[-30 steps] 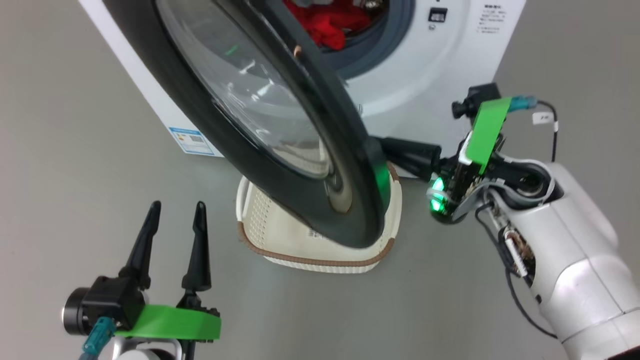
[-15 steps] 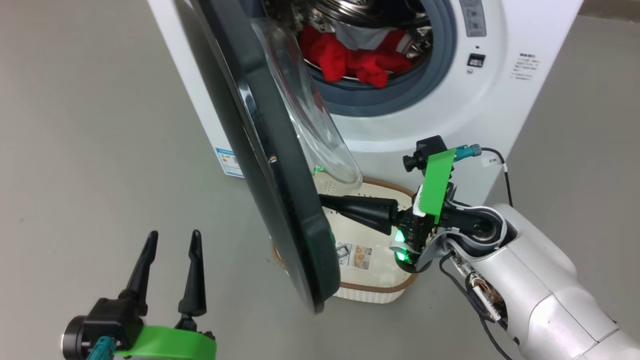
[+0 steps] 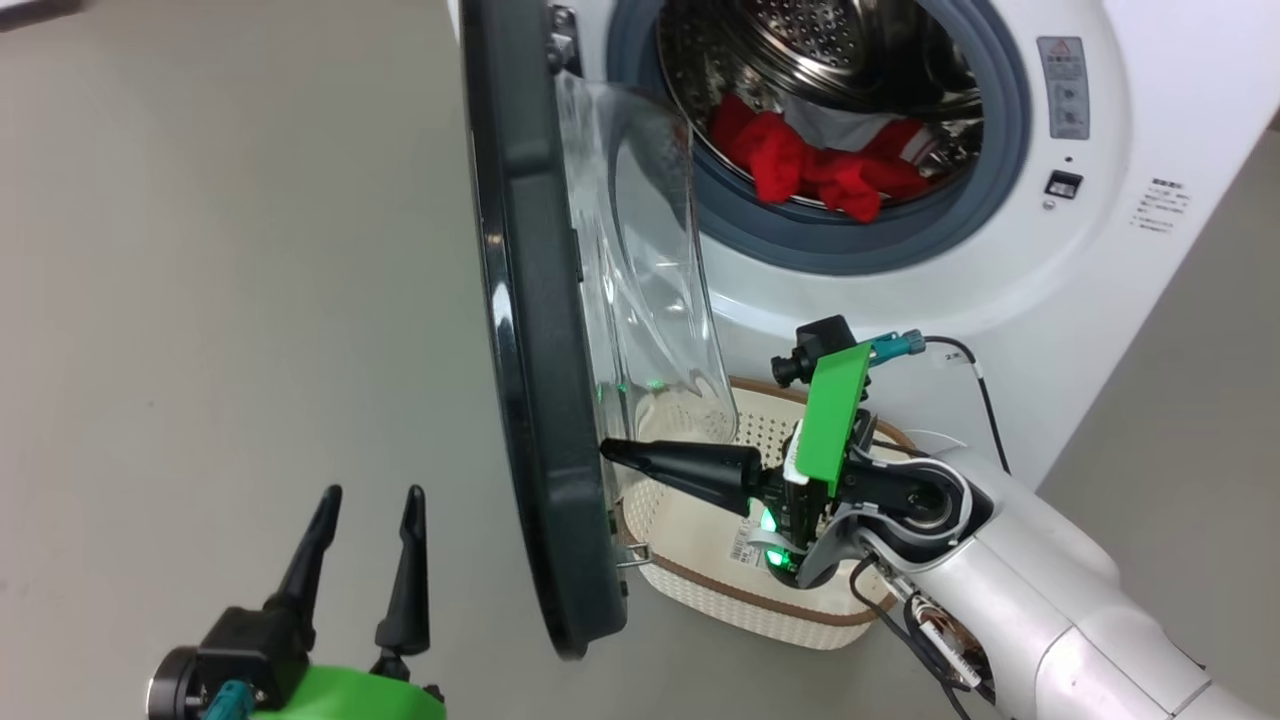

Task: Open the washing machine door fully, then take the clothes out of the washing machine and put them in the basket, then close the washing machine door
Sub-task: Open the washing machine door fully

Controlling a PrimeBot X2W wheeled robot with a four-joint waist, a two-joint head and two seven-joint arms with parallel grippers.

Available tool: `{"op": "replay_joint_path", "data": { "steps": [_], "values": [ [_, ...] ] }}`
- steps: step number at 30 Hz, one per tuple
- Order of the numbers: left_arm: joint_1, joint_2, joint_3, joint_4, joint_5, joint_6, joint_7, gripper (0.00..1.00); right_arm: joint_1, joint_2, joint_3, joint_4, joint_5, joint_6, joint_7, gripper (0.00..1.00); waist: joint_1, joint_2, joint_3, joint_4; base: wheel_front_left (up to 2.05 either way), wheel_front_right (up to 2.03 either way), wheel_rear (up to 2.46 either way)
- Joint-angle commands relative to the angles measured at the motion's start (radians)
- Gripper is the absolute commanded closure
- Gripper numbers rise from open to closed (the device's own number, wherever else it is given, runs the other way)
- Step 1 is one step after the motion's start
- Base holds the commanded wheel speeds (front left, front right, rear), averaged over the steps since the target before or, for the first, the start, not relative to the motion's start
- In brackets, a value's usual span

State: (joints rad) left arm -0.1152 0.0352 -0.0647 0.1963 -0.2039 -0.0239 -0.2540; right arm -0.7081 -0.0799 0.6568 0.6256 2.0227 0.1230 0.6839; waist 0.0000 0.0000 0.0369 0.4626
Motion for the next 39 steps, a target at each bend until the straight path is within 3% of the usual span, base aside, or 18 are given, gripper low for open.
{"op": "replay_joint_path", "data": {
  "steps": [1, 12, 20, 22, 23, 24, 32, 39],
  "values": [
    [0.002, 0.015, 0.027, -0.016, -0.004, -0.005, -0.008, 0.00, 0.005, 0.030, 0.020, -0.036, 0.023, 0.008, -0.016, 1.00, 0.0000, 0.0000, -0.020, 0.027, 0.00, 0.00, 0.00],
    [0.015, 0.015, 0.030, -0.030, -0.021, -0.007, -0.008, 0.00, -0.024, 0.030, 0.111, -0.035, 0.079, 0.008, -0.073, 1.00, 0.0000, 0.0000, -0.009, 0.039, 0.00, 0.00, 0.00],
    [0.022, 0.015, 0.034, -0.028, -0.021, -0.016, -0.008, 0.00, -0.029, 0.030, 0.120, -0.016, 0.081, 0.008, -0.087, 1.00, 0.0000, 0.0000, -0.013, 0.034, 0.00, 0.00, 0.00],
    [0.022, 0.015, 0.035, -0.024, -0.019, -0.017, -0.008, 0.00, -0.027, 0.030, 0.110, -0.016, 0.064, 0.008, -0.098, 0.62, 0.0000, 0.0000, -0.018, 0.031, 0.00, 0.00, 0.00],
    [0.022, 0.015, 0.035, -0.022, -0.017, -0.018, -0.008, 0.00, -0.025, 0.030, 0.104, -0.016, 0.048, 0.008, -0.108, 0.50, 0.0000, 0.0000, -0.020, 0.029, 0.00, 0.00, 0.00],
    [0.022, 0.015, 0.035, -0.020, -0.015, -0.019, -0.008, 0.00, -0.022, 0.030, 0.093, -0.016, 0.023, 0.008, -0.126, 0.00, 0.0000, 0.0000, -0.024, 0.028, 0.00, 0.00, 0.00],
    [0.029, 0.015, 0.051, -0.007, 0.005, -0.029, -0.008, 0.00, 0.057, -0.009, 0.034, -0.093, -0.297, 0.008, -0.355, 0.00, 0.0000, 0.0000, -0.047, 0.013, 0.00, 0.00, 0.00],
    [0.041, 0.016, 0.067, 0.000, 0.019, -0.039, -0.008, 0.00, 0.140, -0.097, 0.084, -0.157, -0.565, 0.008, -0.629, 0.00, 0.0000, 0.0000, -0.074, 0.002, 0.00, 0.00, 0.00]
  ]
}}
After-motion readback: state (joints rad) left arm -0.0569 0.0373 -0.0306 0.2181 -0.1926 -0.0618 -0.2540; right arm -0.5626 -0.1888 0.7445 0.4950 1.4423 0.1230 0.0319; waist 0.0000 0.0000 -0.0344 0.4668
